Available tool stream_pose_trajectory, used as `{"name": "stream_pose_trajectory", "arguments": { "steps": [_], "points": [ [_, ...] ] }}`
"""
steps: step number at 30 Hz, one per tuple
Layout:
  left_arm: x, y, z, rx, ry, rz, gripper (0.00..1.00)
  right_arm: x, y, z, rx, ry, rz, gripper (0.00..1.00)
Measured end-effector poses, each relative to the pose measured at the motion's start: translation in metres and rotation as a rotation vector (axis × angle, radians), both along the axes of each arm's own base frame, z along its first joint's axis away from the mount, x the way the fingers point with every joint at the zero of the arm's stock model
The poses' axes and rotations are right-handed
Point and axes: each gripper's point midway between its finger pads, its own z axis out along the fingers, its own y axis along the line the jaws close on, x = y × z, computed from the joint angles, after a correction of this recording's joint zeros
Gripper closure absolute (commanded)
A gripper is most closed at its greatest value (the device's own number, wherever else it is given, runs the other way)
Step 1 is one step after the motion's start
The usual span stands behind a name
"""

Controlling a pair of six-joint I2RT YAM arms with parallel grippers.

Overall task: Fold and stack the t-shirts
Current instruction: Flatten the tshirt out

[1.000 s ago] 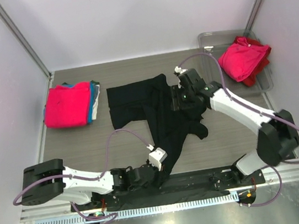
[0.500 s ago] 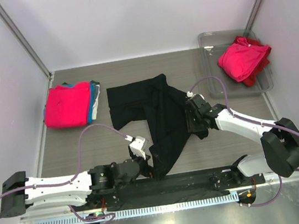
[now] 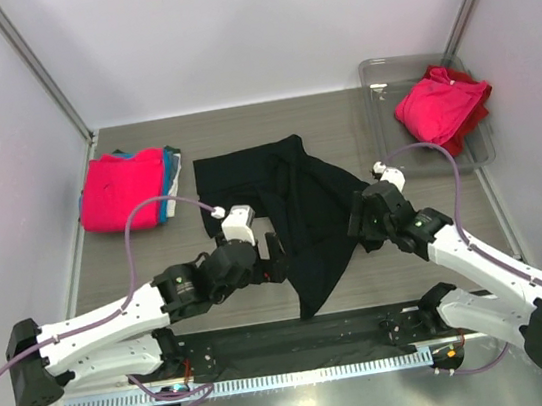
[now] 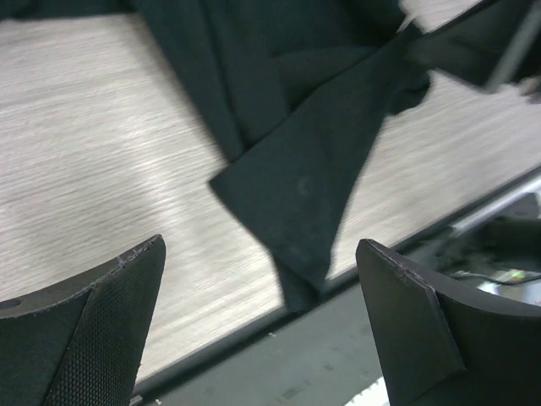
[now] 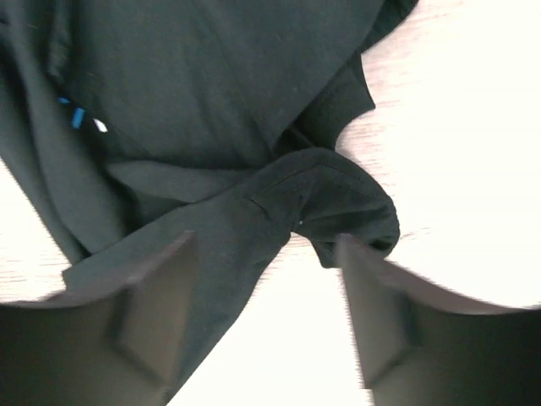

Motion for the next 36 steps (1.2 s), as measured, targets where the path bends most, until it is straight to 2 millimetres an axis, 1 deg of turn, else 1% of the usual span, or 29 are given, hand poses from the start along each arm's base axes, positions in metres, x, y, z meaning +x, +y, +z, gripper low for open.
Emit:
{"name": "stream_pose_trajectory", "arguments": {
  "steps": [1, 2, 3, 4, 5, 6, 7, 8, 9, 10, 11, 12, 13, 14, 15, 16, 17, 18, 19, 20, 22, 24, 26, 27, 30, 33, 36],
  "points": [
    [0.0, -0.002, 0.009, -0.012, 0.004, -0.004, 0.05, 0.0, 0.0, 0.004, 0.009, -0.015, -0.001, 0.15],
    [0.0, -0.004, 0.018, -0.024, 0.011, -0.006, 0.05, 0.001, 0.0, 0.008, 0.017, -0.028, 0.0, 0.05],
    [0.0, -0.004, 0.023, -0.033, 0.016, -0.005, 0.05, 0.001, 0.001, 0.012, 0.027, -0.042, -0.002, 0.03],
    [-0.001, -0.004, 0.028, -0.037, 0.027, -0.003, 0.04, 0.002, 0.001, 0.016, 0.033, -0.057, 0.002, 0.03],
    [-0.001, -0.004, 0.031, -0.038, 0.036, -0.001, 0.04, 0.002, 0.001, 0.019, 0.042, -0.07, 0.001, 0.11],
    [-0.001, -0.001, 0.031, -0.037, 0.048, 0.009, 0.05, 0.002, 0.003, 0.021, 0.051, -0.075, 0.004, 0.12],
    [-0.001, 0.001, 0.028, -0.03, 0.065, 0.015, 0.06, 0.0, 0.005, 0.022, 0.063, -0.073, 0.004, 0.13],
    [-0.002, 0.007, 0.022, -0.01, 0.09, 0.024, 0.08, -0.002, 0.008, 0.023, 0.078, -0.071, 0.004, 0.03],
    [0.0, 0.014, 0.015, 0.007, 0.121, 0.05, 0.1, -0.004, 0.014, 0.024, 0.095, -0.069, 0.016, 0.03],
    [0.001, 0.022, 0.009, 0.022, 0.145, 0.081, 0.09, -0.008, 0.021, 0.024, 0.104, -0.067, 0.034, 0.03],
    [0.003, 0.025, 0.003, 0.006, 0.158, 0.102, 0.07, -0.012, 0.025, 0.023, 0.107, -0.053, 0.036, 0.03],
    [0.004, 0.029, -0.006, -0.029, 0.171, 0.127, 0.09, -0.015, 0.031, 0.021, 0.108, -0.04, 0.045, 0.03],
    [0.003, 0.033, -0.015, -0.049, 0.194, 0.138, 0.08, -0.018, 0.039, 0.019, 0.113, -0.033, 0.06, 0.03],
    [0.001, 0.039, -0.029, -0.057, 0.223, 0.147, 0.07, -0.019, 0.042, 0.018, 0.117, -0.031, 0.052, 0.04],
    [0.0, 0.042, -0.038, -0.061, 0.242, 0.153, 0.08, -0.025, 0.052, 0.012, 0.111, -0.014, 0.084, 0.06],
    [0.0, 0.048, -0.051, -0.046, 0.274, 0.17, 0.08, -0.028, 0.058, 0.01, 0.117, -0.006, 0.1, 0.09],
    [0.002, 0.051, -0.059, -0.028, 0.295, 0.182, 0.08, -0.031, 0.063, 0.008, 0.123, 0.001, 0.113, 0.21],
    [0.007, 0.053, -0.064, -0.008, 0.312, 0.185, 0.07, -0.033, 0.066, 0.005, 0.124, 0.009, 0.121, 0.24],
    [0.011, 0.053, -0.064, 0.005, 0.313, 0.183, 0.07, -0.034, 0.071, 0.004, 0.129, 0.013, 0.125, 0.35],
    [0.016, 0.053, -0.063, 0.023, 0.309, 0.181, 0.07, -0.036, 0.076, 0.001, 0.121, 0.013, 0.13, 0.39],
    [0.031, 0.046, -0.053, 0.051, 0.283, 0.158, 0.07, -0.044, 0.089, -0.006, 0.103, 0.032, 0.157, 0.39],
    [0.045, 0.038, -0.043, 0.039, 0.26, 0.142, 0.09, -0.05, 0.104, -0.009, 0.07, 0.046, 0.185, 0.39],
    [0.058, 0.039, -0.039, 0.011, 0.253, 0.144, 0.09, -0.052, 0.123, -0.01, 0.039, 0.05, 0.21, 0.44],
    [0.064, 0.043, -0.04, 0.001, 0.253, 0.155, 0.09, -0.052, 0.133, -0.008, 0.029, 0.047, 0.221, 0.46],
    [0.073, 0.061, -0.052, -0.007, 0.267, 0.206, 0.09, -0.051, 0.159, -0.003, 0.009, 0.03, 0.242, 0.48],
    [0.075, 0.082, -0.067, -0.012, 0.287, 0.264, 0.09, -0.048, 0.183, 0.0, -0.015, 0.02, 0.261, 0.51],
    [0.074, 0.103, -0.075, -0.029, 0.281, 0.322, 0.08, -0.046, 0.2, -0.007, -0.052, 0.02, 0.274, 0.53]
  ]
}}
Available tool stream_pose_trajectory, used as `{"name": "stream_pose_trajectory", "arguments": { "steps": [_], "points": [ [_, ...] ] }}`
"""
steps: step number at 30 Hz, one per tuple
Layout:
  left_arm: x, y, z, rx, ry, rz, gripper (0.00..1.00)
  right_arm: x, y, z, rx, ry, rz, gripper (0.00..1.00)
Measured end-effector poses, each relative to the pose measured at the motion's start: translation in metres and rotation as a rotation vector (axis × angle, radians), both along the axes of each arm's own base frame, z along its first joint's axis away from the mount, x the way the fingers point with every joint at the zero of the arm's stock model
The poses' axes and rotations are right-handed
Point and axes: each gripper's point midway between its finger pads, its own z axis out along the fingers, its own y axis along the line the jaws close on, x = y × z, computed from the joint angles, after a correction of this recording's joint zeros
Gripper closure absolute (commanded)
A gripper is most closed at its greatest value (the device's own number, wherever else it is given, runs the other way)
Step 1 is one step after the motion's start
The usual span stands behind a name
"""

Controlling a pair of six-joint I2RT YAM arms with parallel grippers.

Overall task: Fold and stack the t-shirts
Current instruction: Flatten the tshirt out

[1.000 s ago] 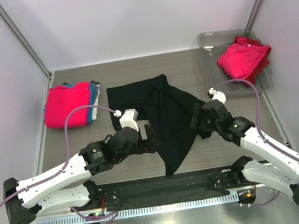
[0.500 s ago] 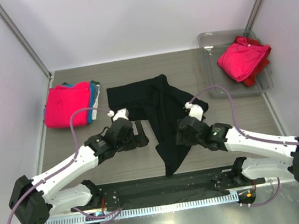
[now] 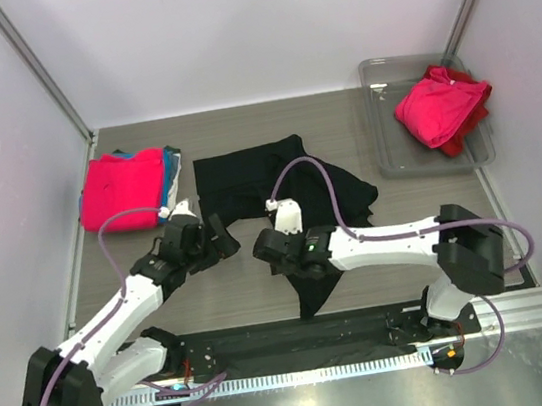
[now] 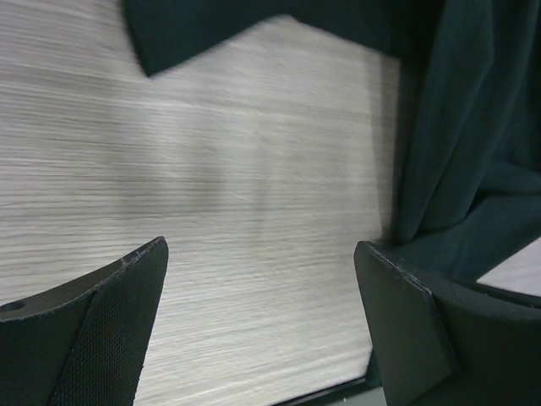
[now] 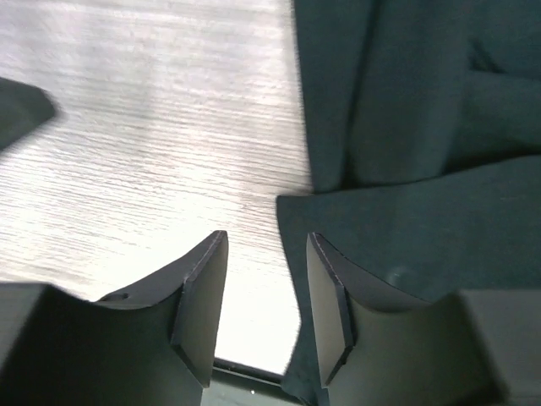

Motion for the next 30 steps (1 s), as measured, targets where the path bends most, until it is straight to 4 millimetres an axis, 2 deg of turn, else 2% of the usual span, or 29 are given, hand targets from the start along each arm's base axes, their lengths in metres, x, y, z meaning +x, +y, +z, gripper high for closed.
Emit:
{"name": "stream_pose_trajectory", "arguments": {
  "steps": [2, 5, 11, 20, 23, 24, 25, 26, 27, 30],
  "points": [
    [0.0, 0.01, 0.003, -0.006, -0.03, 0.03, 0.07, -0.001, 0.007, -0.009, -0.032, 0.009, 0.009, 0.52],
    [0.002, 0.02, 0.017, -0.014, -0.11, 0.07, 0.04, -0.001, 0.011, -0.022, -0.079, 0.025, 0.017, 0.53],
    [0.009, 0.044, 0.045, -0.009, -0.258, 0.186, 0.03, 0.001, 0.012, -0.048, -0.163, 0.051, 0.013, 0.53],
    [0.005, 0.061, 0.035, 0.033, -0.283, 0.238, 0.03, 0.004, 0.01, -0.064, -0.234, 0.065, -0.002, 0.59],
    [0.005, 0.061, 0.033, 0.039, -0.278, 0.237, 0.03, 0.004, 0.01, -0.064, -0.23, 0.066, -0.014, 0.66],
    [0.005, 0.061, 0.031, 0.045, -0.272, 0.235, 0.03, 0.004, 0.01, -0.065, -0.23, 0.066, -0.017, 0.81],
    [0.005, 0.061, 0.026, 0.056, -0.255, 0.231, 0.03, 0.004, 0.009, -0.065, -0.23, 0.065, -0.021, 0.81],
    [0.005, 0.06, 0.025, 0.06, -0.25, 0.229, 0.03, 0.004, 0.009, -0.065, -0.231, 0.064, -0.021, 0.91],
    [0.005, 0.06, 0.023, 0.065, -0.247, 0.226, 0.03, 0.004, 0.007, -0.065, -0.238, 0.059, -0.023, 0.96],
    [0.005, 0.06, 0.019, 0.08, -0.235, 0.218, 0.03, 0.005, 0.0, -0.064, -0.238, 0.045, -0.038, 0.99]
  ]
}}
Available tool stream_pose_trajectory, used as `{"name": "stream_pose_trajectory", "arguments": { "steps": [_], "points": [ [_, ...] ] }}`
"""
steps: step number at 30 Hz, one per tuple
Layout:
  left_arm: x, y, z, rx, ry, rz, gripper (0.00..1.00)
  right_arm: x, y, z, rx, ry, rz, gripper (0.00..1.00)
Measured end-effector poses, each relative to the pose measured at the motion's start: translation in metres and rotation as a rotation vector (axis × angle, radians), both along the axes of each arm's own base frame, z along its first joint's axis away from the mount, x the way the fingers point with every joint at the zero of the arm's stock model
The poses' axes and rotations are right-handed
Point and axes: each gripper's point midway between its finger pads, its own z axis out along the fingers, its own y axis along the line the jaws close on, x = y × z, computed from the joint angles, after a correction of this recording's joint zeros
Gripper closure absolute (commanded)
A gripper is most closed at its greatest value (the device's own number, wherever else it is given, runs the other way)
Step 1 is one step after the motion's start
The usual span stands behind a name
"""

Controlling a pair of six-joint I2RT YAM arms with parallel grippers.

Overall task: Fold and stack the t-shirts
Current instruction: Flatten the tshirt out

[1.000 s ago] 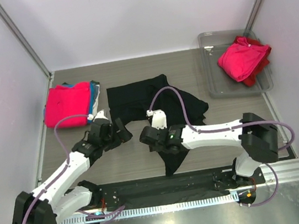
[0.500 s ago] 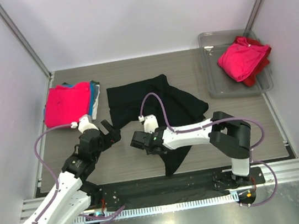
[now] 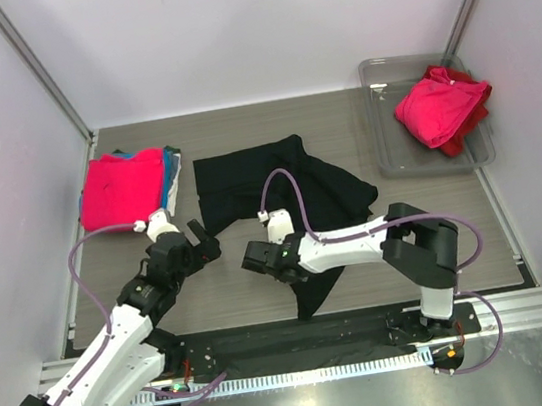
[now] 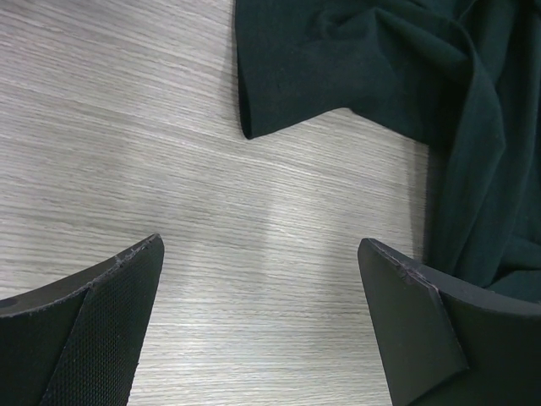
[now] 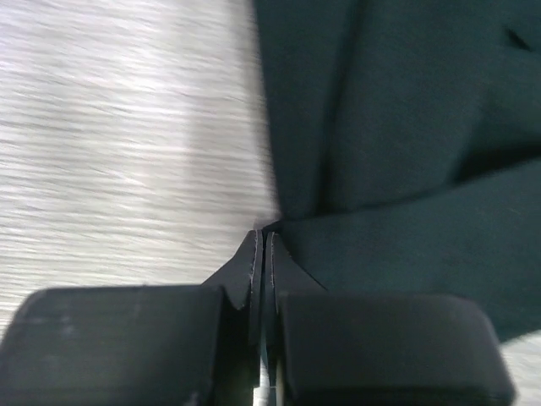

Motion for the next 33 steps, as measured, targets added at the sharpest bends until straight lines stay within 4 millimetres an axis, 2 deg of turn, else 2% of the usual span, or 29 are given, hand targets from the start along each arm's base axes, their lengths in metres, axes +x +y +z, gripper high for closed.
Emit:
{"name": "stream_pose_trajectory", "arguments": {
  "steps": [3, 6, 8, 10, 12, 14, 16, 18, 21, 26, 29, 31, 33],
  "points": [
    [0.0, 0.0, -0.002, 0.005, 0.005, -0.002, 0.03, -0.004, -0.017, 0.003, -0.012, -0.003, -0.009, 0.99],
    [0.0, -0.001, -0.003, 0.006, 0.009, -0.007, 0.04, -0.002, -0.039, 0.027, 0.029, -0.032, -0.039, 0.99],
    [0.0, -0.002, -0.003, 0.007, 0.011, -0.013, 0.04, 0.007, -0.055, 0.062, 0.11, -0.092, -0.082, 0.99],
    [0.001, -0.003, -0.003, 0.005, 0.008, -0.021, 0.04, 0.017, -0.073, 0.107, 0.234, -0.183, -0.136, 0.99],
    [0.002, -0.005, -0.002, 0.006, 0.003, -0.031, 0.04, 0.025, -0.1, 0.152, 0.365, -0.285, -0.204, 0.99],
    [0.004, -0.006, -0.003, 0.01, 0.002, -0.038, 0.04, 0.025, -0.135, 0.183, 0.461, -0.365, -0.278, 0.99],
    [0.005, -0.007, -0.008, 0.018, 0.017, -0.04, 0.04, 0.023, -0.167, 0.205, 0.531, -0.436, -0.351, 0.99],
    [0.005, -0.008, -0.014, 0.033, 0.05, -0.041, 0.04, 0.014, -0.203, 0.217, 0.556, -0.494, -0.431, 0.99],
    [0.009, -0.011, -0.022, 0.05, 0.107, -0.038, 0.04, -0.003, -0.242, 0.227, 0.583, -0.546, -0.51, 0.99],
    [0.027, -0.02, -0.01, 0.039, 0.132, -0.015, 0.03, -0.03, -0.296, 0.248, 0.682, -0.633, -0.617, 0.99],
    [0.053, -0.02, 0.009, 0.05, 0.129, 0.026, 0.05, -0.043, -0.324, 0.255, 0.736, -0.684, -0.677, 0.99],
    [0.075, -0.02, 0.021, 0.046, 0.116, 0.054, 0.12, -0.05, -0.339, 0.256, 0.751, -0.711, -0.708, 0.99],
    [0.092, -0.017, 0.024, 0.042, 0.124, 0.08, 0.2, -0.054, -0.351, 0.258, 0.751, -0.734, -0.734, 0.99]
  ]
}}
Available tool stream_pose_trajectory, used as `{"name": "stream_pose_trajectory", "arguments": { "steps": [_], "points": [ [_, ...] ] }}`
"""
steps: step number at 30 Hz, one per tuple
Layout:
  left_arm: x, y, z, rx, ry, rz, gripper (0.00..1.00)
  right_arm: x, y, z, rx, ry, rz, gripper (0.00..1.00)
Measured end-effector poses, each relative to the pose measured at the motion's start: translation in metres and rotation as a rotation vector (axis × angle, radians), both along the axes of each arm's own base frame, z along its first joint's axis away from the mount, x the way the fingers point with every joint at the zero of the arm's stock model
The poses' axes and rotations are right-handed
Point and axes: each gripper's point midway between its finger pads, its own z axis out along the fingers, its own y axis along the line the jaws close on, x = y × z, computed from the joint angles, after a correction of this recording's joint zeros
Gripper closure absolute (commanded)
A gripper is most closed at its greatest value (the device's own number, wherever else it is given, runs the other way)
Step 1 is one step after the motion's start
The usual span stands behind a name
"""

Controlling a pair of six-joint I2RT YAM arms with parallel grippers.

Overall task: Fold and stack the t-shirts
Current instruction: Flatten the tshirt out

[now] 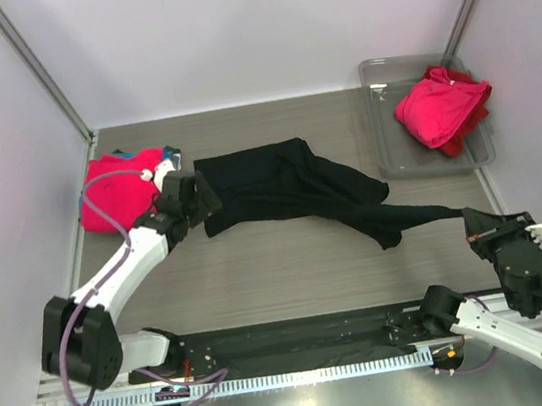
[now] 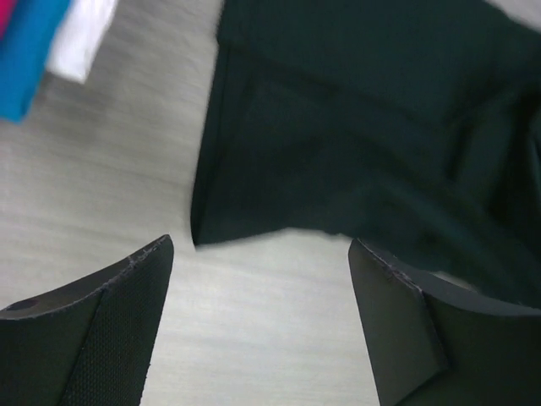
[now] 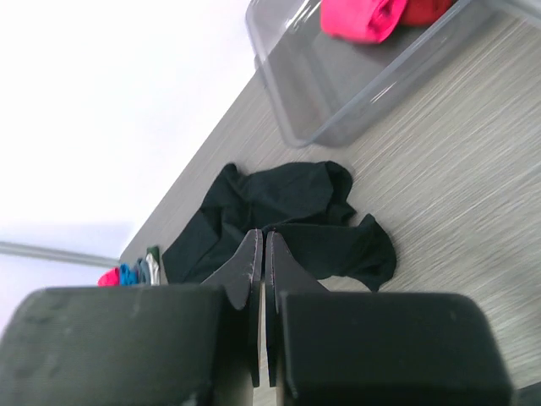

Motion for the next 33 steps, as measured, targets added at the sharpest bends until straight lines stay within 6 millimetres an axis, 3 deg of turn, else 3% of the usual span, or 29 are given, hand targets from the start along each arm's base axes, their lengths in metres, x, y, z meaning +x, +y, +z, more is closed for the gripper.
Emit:
{"name": "stream_pose_trajectory", "arguments": {
  "steps": [5, 11, 16, 24, 29, 33],
  "points": [
    [0.029, 0.014, -0.028, -0.003, 0.091, 0.049, 0.4, -0.005, -0.015, 0.006, -0.014, -0.013, -0.041, 0.99],
    [0.048, 0.006, -0.07, -0.009, 0.219, 0.008, 0.37, -0.005, -0.019, 0.004, -0.042, -0.008, -0.048, 0.98],
    [0.068, -0.008, -0.073, -0.033, 0.226, -0.036, 0.45, -0.005, -0.021, 0.003, -0.044, -0.011, -0.044, 0.95],
    [0.098, -0.02, -0.065, -0.033, 0.188, -0.087, 0.5, -0.004, -0.018, 0.003, -0.033, -0.021, -0.01, 0.95],
    [0.107, -0.024, -0.081, -0.026, 0.218, -0.101, 0.52, -0.003, -0.016, 0.003, -0.03, -0.022, -0.001, 0.94],
    [0.104, -0.025, -0.098, -0.018, 0.26, -0.112, 0.63, -0.003, -0.016, 0.004, -0.03, -0.023, 0.003, 0.93]
  ]
}}
